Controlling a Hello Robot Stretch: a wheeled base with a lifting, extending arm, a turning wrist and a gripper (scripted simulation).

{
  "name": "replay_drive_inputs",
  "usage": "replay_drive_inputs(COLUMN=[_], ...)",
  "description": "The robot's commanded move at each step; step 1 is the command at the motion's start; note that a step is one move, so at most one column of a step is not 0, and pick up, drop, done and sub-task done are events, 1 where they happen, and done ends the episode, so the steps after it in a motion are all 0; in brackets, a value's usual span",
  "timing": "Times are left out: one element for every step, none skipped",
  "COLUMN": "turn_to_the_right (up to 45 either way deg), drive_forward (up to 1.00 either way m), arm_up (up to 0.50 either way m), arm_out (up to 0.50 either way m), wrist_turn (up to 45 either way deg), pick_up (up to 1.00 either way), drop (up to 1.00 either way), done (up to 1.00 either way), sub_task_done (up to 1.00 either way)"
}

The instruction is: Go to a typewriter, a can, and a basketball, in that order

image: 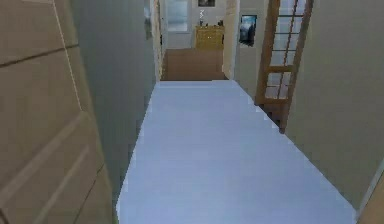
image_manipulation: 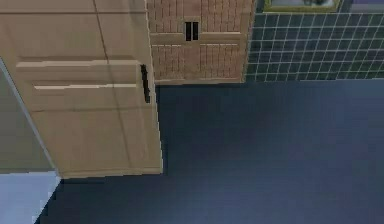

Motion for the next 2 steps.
replay_drive_inputs(turn_to_the_right=[0.0, -3.0], drive_forward=[1.00, 0.00], arm_up=[0.00, 0.00], arm_out=[0.00, 0.00], wrist_turn=[0.0, 0.0], pick_up=[0.00, 0.00], drop=[0.00, 0.00], done=[0.00, 0.00], sub_task_done=[0.00, 0.00])
